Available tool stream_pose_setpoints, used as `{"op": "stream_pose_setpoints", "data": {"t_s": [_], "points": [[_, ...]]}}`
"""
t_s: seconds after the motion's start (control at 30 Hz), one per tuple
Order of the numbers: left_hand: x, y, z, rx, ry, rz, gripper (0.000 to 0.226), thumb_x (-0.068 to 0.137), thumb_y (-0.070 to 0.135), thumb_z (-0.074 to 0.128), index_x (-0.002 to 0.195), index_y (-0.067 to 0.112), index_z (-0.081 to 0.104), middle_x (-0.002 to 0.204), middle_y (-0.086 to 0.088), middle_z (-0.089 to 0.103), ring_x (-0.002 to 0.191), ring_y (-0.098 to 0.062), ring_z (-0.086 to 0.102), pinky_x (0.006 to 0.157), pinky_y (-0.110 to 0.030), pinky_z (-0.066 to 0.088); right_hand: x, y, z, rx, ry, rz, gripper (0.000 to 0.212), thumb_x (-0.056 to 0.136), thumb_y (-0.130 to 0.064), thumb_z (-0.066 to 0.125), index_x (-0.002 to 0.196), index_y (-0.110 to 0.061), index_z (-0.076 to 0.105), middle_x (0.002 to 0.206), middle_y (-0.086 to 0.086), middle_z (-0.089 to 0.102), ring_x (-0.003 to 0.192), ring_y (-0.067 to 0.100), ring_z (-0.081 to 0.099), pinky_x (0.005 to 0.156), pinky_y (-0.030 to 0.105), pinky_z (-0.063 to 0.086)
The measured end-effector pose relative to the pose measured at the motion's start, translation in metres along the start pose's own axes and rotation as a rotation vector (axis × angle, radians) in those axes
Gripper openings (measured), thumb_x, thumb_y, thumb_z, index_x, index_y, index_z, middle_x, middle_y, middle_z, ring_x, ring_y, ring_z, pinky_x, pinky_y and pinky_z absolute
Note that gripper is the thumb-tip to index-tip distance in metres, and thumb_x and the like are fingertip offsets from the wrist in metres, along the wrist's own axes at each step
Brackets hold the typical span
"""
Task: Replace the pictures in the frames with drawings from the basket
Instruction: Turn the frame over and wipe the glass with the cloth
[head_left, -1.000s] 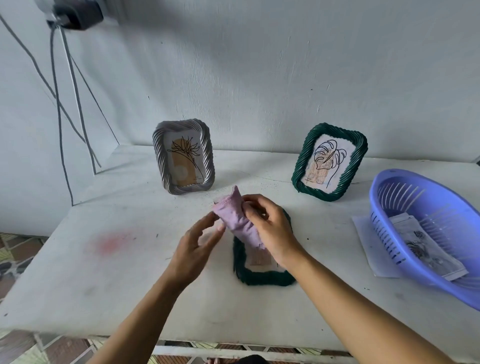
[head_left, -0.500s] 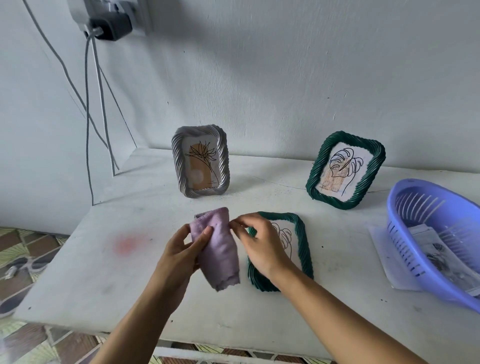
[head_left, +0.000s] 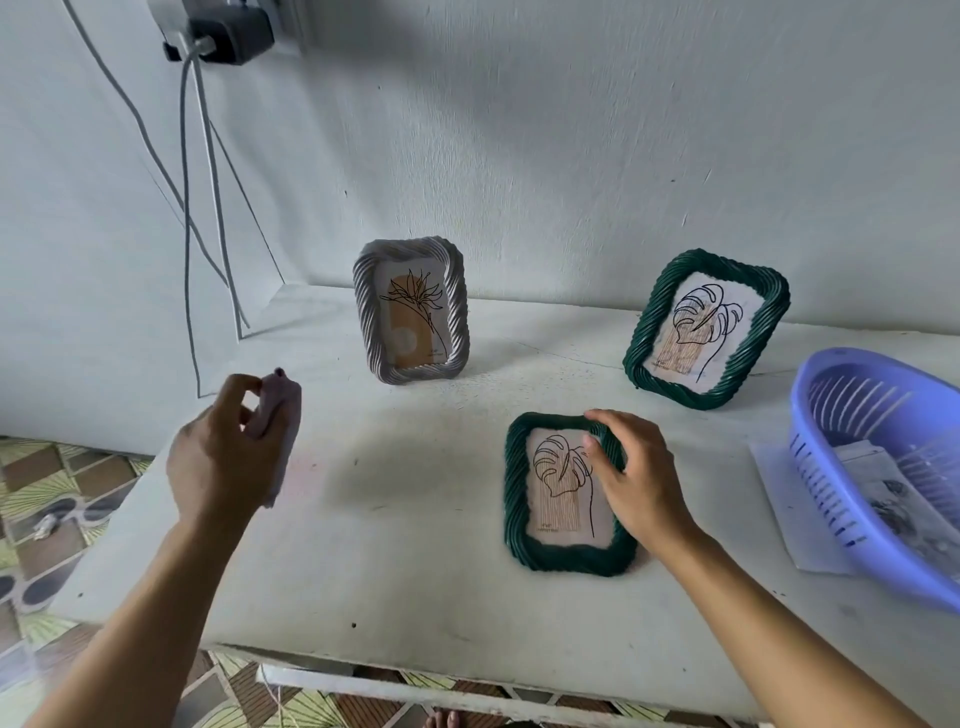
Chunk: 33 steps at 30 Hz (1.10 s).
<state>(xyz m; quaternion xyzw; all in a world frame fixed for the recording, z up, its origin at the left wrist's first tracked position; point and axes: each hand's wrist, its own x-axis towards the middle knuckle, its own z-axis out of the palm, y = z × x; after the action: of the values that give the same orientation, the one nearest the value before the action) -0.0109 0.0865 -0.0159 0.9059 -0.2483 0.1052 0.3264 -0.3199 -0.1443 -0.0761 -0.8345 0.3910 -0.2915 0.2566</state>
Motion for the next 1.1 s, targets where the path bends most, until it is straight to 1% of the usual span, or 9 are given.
{"op": "stream_pose_setpoints", "data": {"t_s": [0.1, 0.2, 0.4, 0.5, 0.63, 0.77, 0.87, 0.97, 1.1], "points": [[-0.004, 0.003, 0.022, 0.136, 0.030, 0.179, 0.022, 0.096, 0.044, 0.059, 0.091, 0.022, 0.057, 0.069, -0.004, 0.068, 0.062, -0.041, 0.062, 0.059, -0.039, 0.047, -0.004, 0.004, 0.005, 0.019, -0.017, 0.006, 0.032, 0.096, -0.027, 0.063, 0.128, -0.022, 0.063, 0.127, -0.005, 0.064, 0.125, 0.018, 0.052, 0.104, 0.051, 0.043], [-0.013, 0.008, 0.042, 0.187, -0.083, 0.183, 0.022, 0.094, 0.046, 0.062, 0.092, 0.025, 0.057, 0.082, -0.007, 0.067, 0.069, -0.039, 0.064, 0.066, -0.040, 0.046, -0.007, 0.006, 0.008, 0.029, -0.013, 0.004, 0.032, 0.096, -0.023, 0.064, 0.127, -0.020, 0.063, 0.128, -0.005, 0.063, 0.125, 0.017, 0.053, 0.106, 0.049, 0.043], [-0.033, 0.029, 0.052, 0.252, -0.268, 0.211, 0.031, 0.094, 0.047, 0.060, 0.116, 0.027, 0.069, 0.109, -0.012, 0.061, 0.090, -0.044, 0.066, 0.078, -0.044, 0.048, -0.010, 0.009, 0.003, 0.082, -0.020, 0.010, 0.033, 0.096, -0.020, 0.064, 0.128, -0.016, 0.060, 0.128, -0.003, 0.061, 0.123, 0.013, 0.052, 0.109, 0.035, 0.042], [-0.040, 0.022, 0.056, 0.244, -0.230, 0.369, 0.023, 0.099, 0.040, 0.057, 0.112, 0.029, 0.071, 0.111, -0.003, 0.062, 0.091, -0.038, 0.058, 0.075, -0.041, 0.047, -0.013, 0.012, 0.001, 0.110, -0.030, 0.022, 0.035, 0.096, -0.019, 0.063, 0.131, -0.015, 0.058, 0.132, -0.002, 0.059, 0.126, 0.013, 0.052, 0.110, 0.034, 0.041], [-0.044, -0.002, 0.068, 0.168, -0.156, 0.504, 0.032, 0.097, 0.035, 0.050, 0.111, 0.018, 0.073, 0.104, -0.007, 0.057, 0.089, -0.033, 0.045, 0.072, -0.043, 0.047, -0.019, 0.015, 0.003, 0.095, -0.025, 0.057, 0.044, 0.097, -0.018, 0.061, 0.139, -0.009, 0.052, 0.140, 0.004, 0.056, 0.132, 0.018, 0.050, 0.113, 0.037, 0.040], [-0.053, -0.009, 0.075, 0.139, -0.273, 0.452, 0.048, 0.099, 0.040, 0.036, 0.135, 0.020, 0.061, 0.138, -0.002, 0.056, 0.122, -0.031, 0.052, 0.085, -0.043, 0.039, -0.025, 0.016, 0.009, -0.009, -0.030, 0.084, 0.050, 0.098, -0.020, 0.060, 0.144, -0.007, 0.048, 0.144, 0.009, 0.051, 0.136, 0.025, 0.046, 0.114, 0.041, 0.038], [-0.063, -0.007, 0.076, 0.243, -0.364, 0.435, 0.063, 0.101, 0.043, 0.018, 0.151, 0.014, 0.042, 0.159, -0.004, 0.039, 0.145, -0.019, 0.039, 0.096, -0.044, 0.036, -0.026, 0.012, 0.011, -0.108, -0.019, 0.120, 0.051, 0.099, -0.025, 0.059, 0.145, -0.006, 0.047, 0.145, 0.013, 0.051, 0.135, 0.029, 0.044, 0.114, 0.041, 0.036], [-0.061, -0.004, 0.073, 0.292, -0.416, 0.466, 0.071, 0.100, 0.046, 0.008, 0.152, 0.008, 0.037, 0.160, -0.007, 0.036, 0.148, -0.020, 0.033, 0.097, -0.047, 0.037, -0.022, 0.007, 0.011, -0.208, -0.023, 0.125, 0.050, 0.098, -0.029, 0.059, 0.143, -0.008, 0.049, 0.141, 0.011, 0.055, 0.131, 0.030, 0.047, 0.109, 0.041, 0.036], [-0.058, 0.005, 0.069, 0.294, -0.446, 0.396, 0.077, 0.094, 0.054, 0.007, 0.153, 0.016, 0.037, 0.162, 0.000, 0.033, 0.150, -0.013, 0.028, 0.103, -0.046, 0.031, -0.016, -0.001, 0.008, -0.288, -0.057, 0.200, 0.051, 0.098, -0.036, 0.057, 0.143, -0.015, 0.049, 0.141, 0.008, 0.053, 0.129, 0.031, 0.046, 0.099, 0.046, 0.037]]}}
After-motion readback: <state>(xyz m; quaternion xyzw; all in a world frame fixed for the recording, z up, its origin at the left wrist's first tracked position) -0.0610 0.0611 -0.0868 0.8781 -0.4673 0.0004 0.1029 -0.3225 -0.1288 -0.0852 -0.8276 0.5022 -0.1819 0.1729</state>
